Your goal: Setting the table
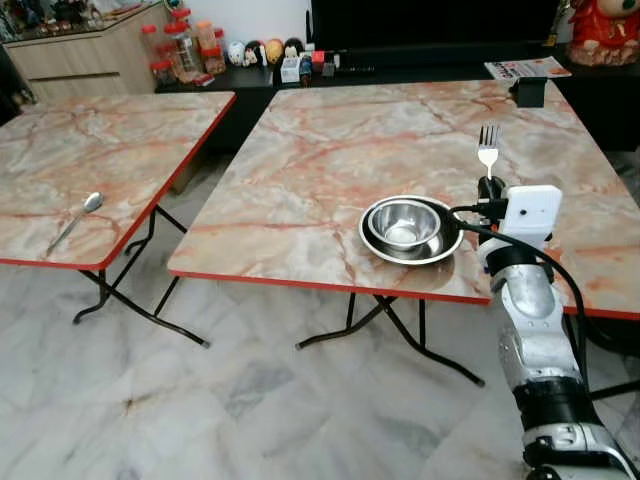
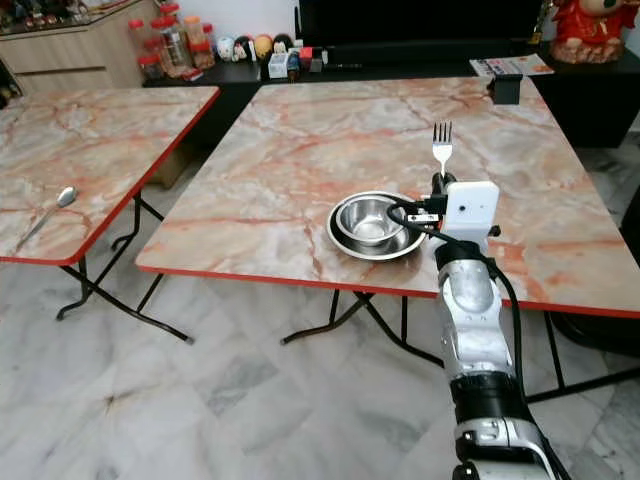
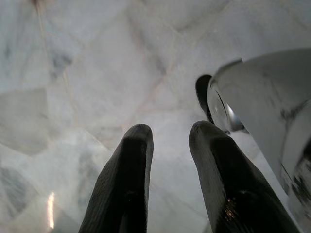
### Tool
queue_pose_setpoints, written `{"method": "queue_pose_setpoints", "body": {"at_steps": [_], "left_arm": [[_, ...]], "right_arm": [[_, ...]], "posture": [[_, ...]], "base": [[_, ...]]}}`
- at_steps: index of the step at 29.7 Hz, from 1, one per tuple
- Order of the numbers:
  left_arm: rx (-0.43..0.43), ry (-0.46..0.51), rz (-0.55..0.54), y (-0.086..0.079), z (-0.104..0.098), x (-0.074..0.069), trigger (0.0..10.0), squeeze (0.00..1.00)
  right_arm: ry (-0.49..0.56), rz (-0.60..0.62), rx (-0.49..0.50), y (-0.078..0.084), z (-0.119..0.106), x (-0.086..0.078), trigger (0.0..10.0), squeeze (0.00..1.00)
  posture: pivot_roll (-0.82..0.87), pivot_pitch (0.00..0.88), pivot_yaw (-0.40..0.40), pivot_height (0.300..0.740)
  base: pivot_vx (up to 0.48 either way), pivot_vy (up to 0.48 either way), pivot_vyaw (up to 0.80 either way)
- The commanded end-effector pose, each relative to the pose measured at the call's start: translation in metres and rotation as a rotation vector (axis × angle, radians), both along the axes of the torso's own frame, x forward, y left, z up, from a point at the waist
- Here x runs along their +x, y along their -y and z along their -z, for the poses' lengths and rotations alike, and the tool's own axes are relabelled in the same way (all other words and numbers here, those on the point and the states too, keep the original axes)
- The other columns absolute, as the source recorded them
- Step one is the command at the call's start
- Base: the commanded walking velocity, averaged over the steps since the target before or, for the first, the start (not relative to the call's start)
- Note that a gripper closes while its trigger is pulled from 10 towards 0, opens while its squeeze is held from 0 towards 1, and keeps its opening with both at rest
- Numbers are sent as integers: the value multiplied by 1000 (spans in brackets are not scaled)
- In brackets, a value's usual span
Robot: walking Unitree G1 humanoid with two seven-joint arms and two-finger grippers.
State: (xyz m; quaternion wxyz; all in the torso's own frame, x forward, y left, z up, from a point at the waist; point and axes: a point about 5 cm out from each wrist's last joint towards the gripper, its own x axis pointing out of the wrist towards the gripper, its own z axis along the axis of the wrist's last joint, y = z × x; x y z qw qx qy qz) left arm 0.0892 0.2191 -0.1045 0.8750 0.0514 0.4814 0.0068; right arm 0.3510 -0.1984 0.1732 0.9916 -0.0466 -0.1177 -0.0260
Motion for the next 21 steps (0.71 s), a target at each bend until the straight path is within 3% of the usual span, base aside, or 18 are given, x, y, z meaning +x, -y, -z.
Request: {"method": "queue_pose_setpoints", "body": {"at_steps": [1, 7, 21], "left_arm": [[6, 3, -7, -2, 0, 0, 10000, 0], [5, 4, -8, -2, -1, 0, 10000, 0], [5, 3, -25, -2, 0, 0, 10000, 0]], "right_arm": [[-8, 13, -4, 4, 0, 1, 10000, 0], [-14, 18, 0, 3, 1, 1, 10000, 0], [-26, 3, 5, -1, 2, 2, 10000, 0]], "posture": [[-138, 10, 92, 736], [-138, 10, 92, 736], [-137, 9, 89, 736]], "base": [[0, -281, 0], [0, -282, 0], [0, 0, 0]]}}
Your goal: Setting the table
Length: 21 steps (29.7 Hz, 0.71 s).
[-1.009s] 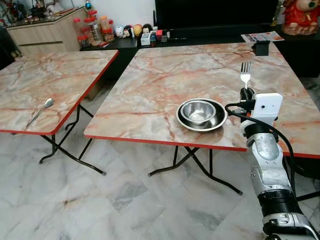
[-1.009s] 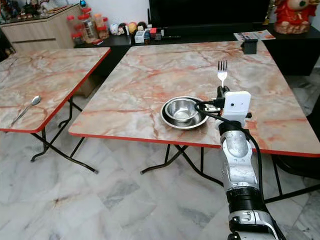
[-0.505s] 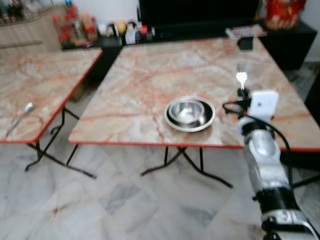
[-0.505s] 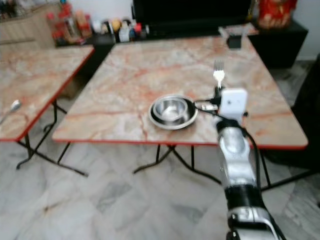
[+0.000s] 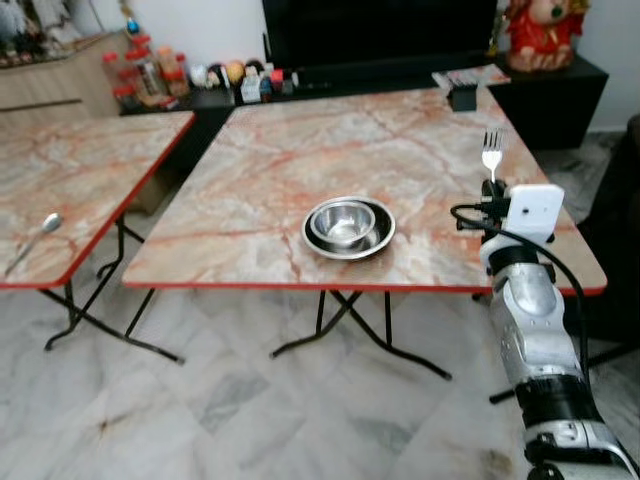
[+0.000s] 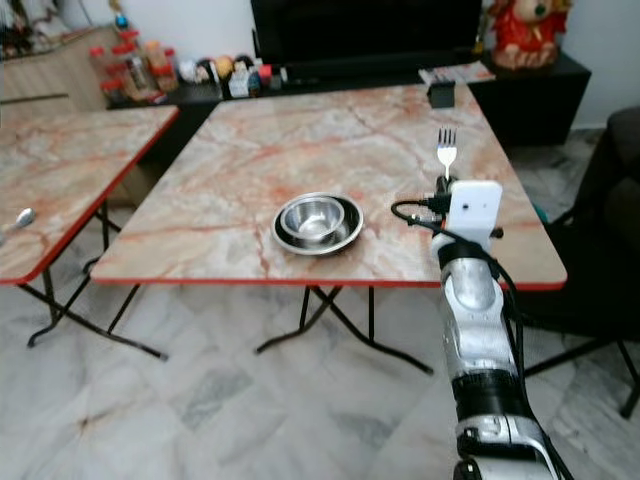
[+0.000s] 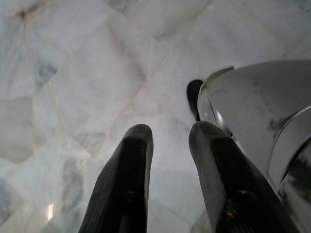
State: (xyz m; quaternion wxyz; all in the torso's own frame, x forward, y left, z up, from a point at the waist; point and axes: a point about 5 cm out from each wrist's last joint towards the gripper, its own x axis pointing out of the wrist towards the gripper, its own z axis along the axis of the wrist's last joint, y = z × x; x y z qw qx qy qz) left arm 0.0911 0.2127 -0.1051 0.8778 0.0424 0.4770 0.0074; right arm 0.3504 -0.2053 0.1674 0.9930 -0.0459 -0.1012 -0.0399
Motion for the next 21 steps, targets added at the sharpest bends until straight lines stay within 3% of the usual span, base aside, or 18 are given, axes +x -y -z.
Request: {"method": "queue_pose_setpoints", "body": {"at_steps": [1, 8, 21], "left_arm": [[20, -8, -16, -8, -1, -2, 10000, 0], [17, -8, -24, -8, -1, -2, 10000, 0], [17, -5, -26, -8, -1, -1, 10000, 0]], "right_arm": [[6, -26, -1, -8, -4, 3, 10000, 0], [-6, -41, -8, -11, -2, 3, 10000, 0], [-19, -40, 5, -12, -1, 4, 10000, 0]], "posture": [[-137, 9, 89, 736], [-136, 9, 88, 736], [-133, 7, 88, 736]], "base": [[0, 0, 0], [0, 38, 0], [0, 428, -185]]}}
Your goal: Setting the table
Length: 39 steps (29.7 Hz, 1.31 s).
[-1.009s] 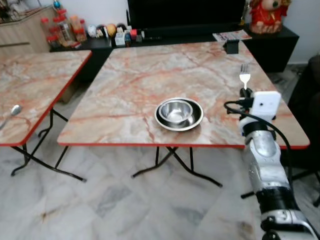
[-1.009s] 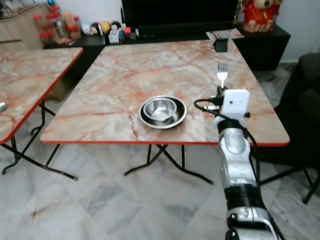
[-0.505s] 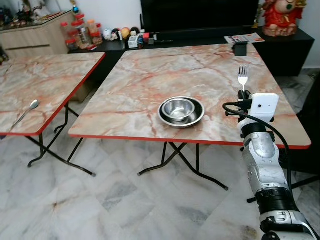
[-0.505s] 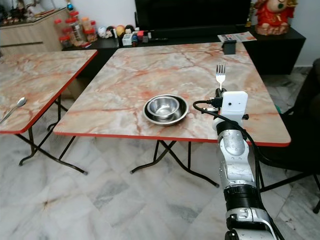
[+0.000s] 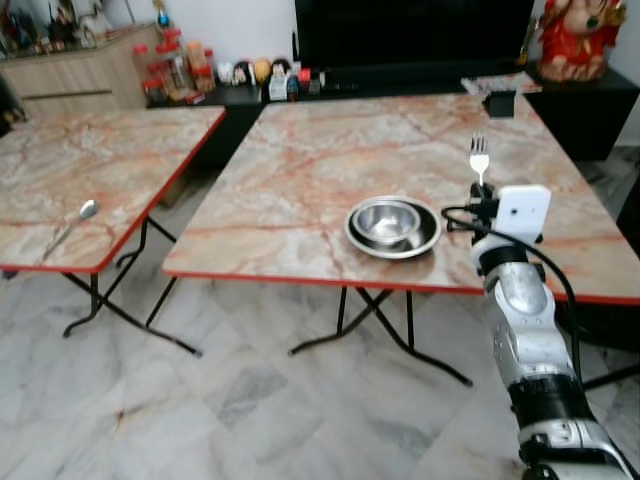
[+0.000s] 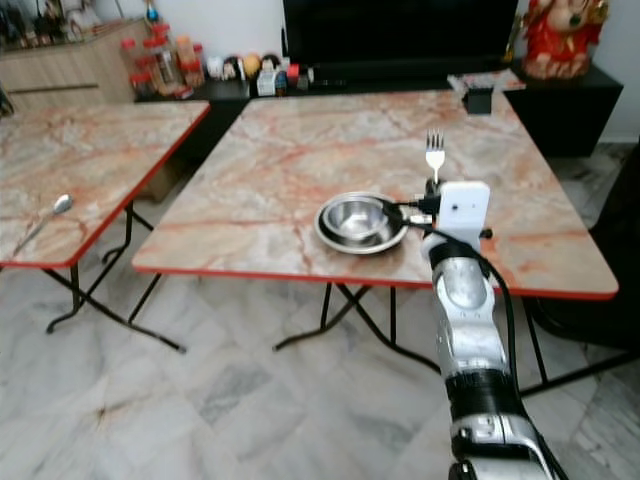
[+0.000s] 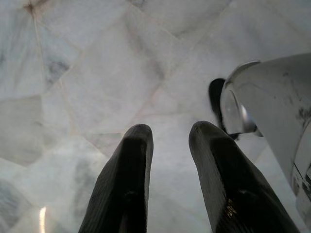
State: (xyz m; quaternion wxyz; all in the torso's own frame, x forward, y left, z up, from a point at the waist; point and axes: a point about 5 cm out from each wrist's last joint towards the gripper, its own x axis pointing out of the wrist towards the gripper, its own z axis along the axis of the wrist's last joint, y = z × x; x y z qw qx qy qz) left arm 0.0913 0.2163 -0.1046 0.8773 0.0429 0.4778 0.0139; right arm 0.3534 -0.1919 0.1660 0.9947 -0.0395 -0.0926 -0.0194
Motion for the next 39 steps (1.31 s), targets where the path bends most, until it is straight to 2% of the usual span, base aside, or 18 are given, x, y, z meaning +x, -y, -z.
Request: {"method": "queue_pose_setpoints", "body": {"at_steps": [1, 12, 18, 29, 32, 39], "left_arm": [[10, -4, -13, -4, 0, -1, 10000, 0], [6, -1, -9, -4, -1, -1, 10000, 0], [6, 1, -1, -4, -1, -1, 10000, 0], [6, 0, 1, -4, -1, -1, 10000, 0], [5, -1, 2, -4, -1, -1, 10000, 0], [5, -1, 3, -4, -1, -1, 10000, 0]], "right_arm": [[0, 1, -5, 1, -2, 1, 10000, 0], [-16, 17, 0, 3, -1, 2, 10000, 0], [-18, 16, 1, 3, 0, 2, 10000, 0], [-39, 41, -4, 6, 2, 4, 10000, 0], [-35, 41, 19, 7, 2, 3, 10000, 0], [-44, 47, 2, 7, 3, 3, 10000, 0]], "posture": [[-133, 8, 89, 736], [-133, 8, 89, 736], [-133, 7, 89, 736], [-133, 7, 89, 736], [-133, 7, 89, 736], [-133, 7, 89, 736]], "base": [[0, 0, 0], [0, 0, 0], [0, 0, -746], [0, 0, 0], [0, 0, -800], [0, 0, 0]]}}
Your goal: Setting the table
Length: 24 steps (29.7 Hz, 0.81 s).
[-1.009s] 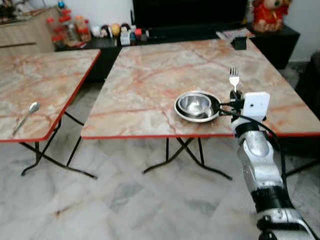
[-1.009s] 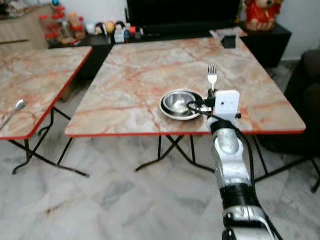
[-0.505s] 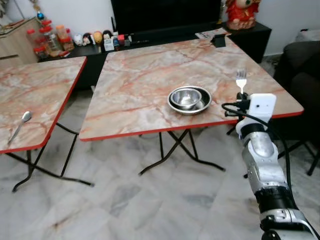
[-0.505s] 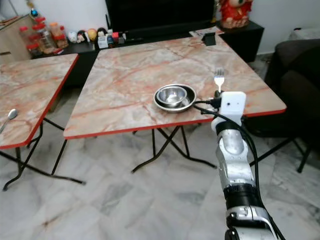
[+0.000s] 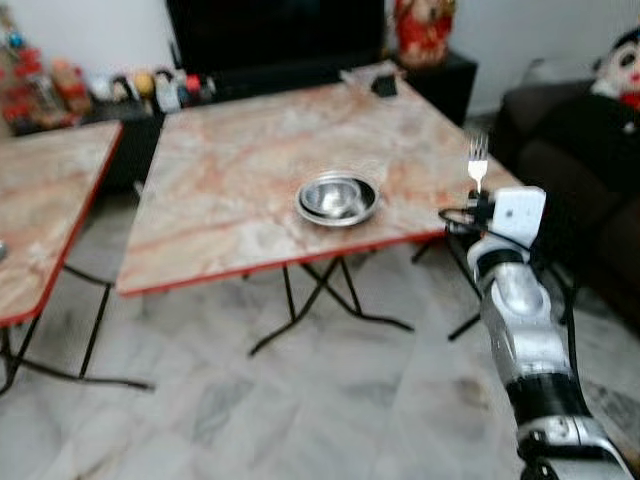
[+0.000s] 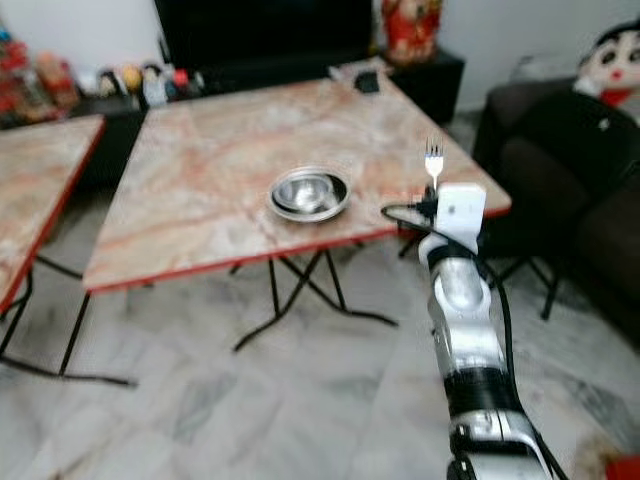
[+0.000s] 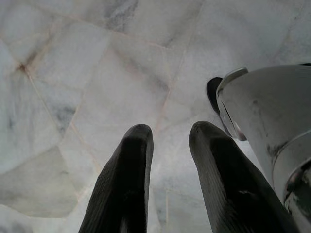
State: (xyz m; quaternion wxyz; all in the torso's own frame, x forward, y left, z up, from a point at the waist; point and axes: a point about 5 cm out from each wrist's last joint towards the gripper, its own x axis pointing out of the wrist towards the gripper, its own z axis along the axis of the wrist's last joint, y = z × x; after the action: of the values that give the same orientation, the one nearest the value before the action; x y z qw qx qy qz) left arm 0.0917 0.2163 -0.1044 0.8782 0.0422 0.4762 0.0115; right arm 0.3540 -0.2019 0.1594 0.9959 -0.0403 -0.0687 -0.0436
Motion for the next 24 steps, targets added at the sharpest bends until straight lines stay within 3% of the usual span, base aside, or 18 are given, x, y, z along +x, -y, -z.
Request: {"method": "queue_pose_setpoints", "body": {"at_steps": [1, 9, 14, 24], "left_arm": [[9, -5, 0, -4, 0, -1, 10000, 0], [10, -7, 1, -4, 0, -2, 10000, 0], [9, -6, 2, -4, 0, -2, 10000, 0], [10, -7, 4, -4, 0, -2, 10000, 0]], "right_arm": [[1, -8, -10, -3, -3, 3, 10000, 0], [-3, -28, -72, -6, -2, 2, 10000, 0], [-9, -6, -23, -3, -1, 2, 10000, 0], [-7, 12, -16, 0, -2, 2, 10000, 0]], "posture": [[-131, 8, 88, 736], [-132, 9, 89, 736], [-129, 9, 88, 736], [-129, 9, 88, 736]], "base": [[0, 0, 0], [124, 0, 136], [265, 0, 185], [286, 0, 0]]}}
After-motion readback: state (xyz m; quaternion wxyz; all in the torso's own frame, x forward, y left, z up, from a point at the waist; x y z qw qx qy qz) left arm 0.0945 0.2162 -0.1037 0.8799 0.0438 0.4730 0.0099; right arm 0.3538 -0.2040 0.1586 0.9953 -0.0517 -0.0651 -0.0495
